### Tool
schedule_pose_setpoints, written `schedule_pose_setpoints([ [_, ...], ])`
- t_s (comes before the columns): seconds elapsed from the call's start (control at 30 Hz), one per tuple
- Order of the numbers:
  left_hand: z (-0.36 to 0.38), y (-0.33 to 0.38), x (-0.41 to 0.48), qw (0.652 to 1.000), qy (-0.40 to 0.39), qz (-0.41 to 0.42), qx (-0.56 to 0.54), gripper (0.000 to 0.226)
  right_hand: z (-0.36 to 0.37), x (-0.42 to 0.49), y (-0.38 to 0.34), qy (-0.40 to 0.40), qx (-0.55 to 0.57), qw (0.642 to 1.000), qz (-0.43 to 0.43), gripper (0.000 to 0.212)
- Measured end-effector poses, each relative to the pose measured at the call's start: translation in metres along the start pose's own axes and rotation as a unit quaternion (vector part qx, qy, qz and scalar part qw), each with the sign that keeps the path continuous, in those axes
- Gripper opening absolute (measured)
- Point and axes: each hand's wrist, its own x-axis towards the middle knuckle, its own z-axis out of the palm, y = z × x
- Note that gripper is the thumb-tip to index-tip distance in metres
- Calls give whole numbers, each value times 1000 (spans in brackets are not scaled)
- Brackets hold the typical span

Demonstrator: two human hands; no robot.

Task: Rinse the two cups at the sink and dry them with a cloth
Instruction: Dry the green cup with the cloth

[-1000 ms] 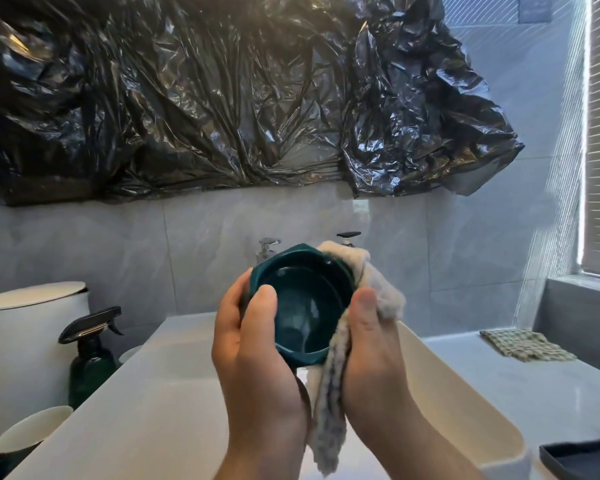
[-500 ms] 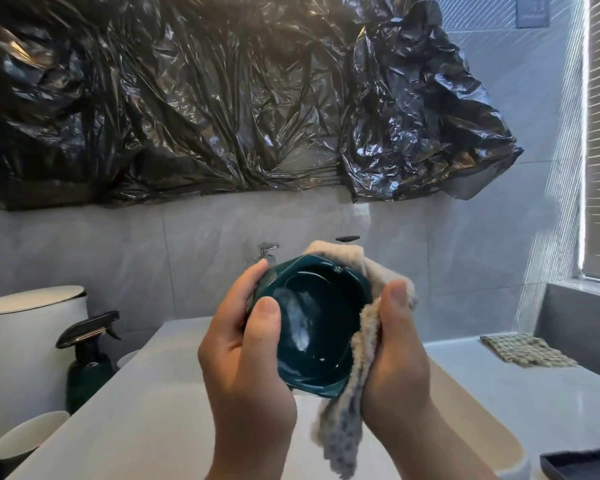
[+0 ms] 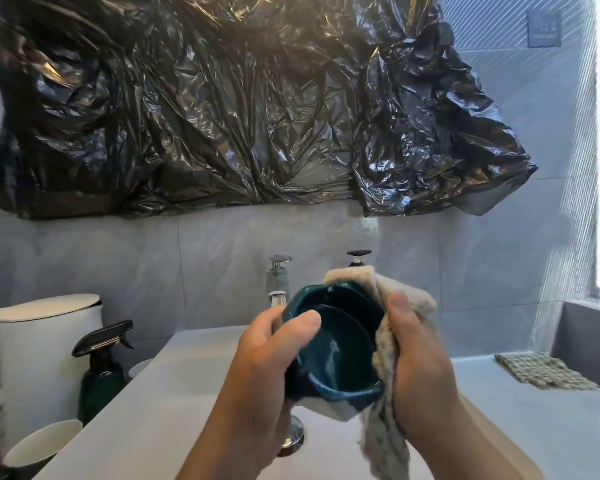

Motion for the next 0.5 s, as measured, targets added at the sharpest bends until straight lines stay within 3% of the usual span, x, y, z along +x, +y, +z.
schedule_pose_setpoints([
  [0.1, 10, -2, 0, 999, 28, 13, -36, 55, 2, 0, -2, -5, -11, 1000, -14, 48],
  [0.2, 17, -9, 3, 985, 152, 63, -54, 38, 11, -4, 15, 19, -52, 998, -35, 47],
  [0.27, 15, -14, 6, 970, 224, 84, -32, 30, 16, -9, 30, 22, -139, 990, -31, 42],
  [0.4, -4, -12, 15, 955, 290, 48, -43, 26, 18, -11, 24, -2, -310, 948, 73, 45],
  [0.5, -26, -11, 24, 950, 309, 24, -45, 20, 12, -5, 2, 35, -401, 905, 137, 55],
])
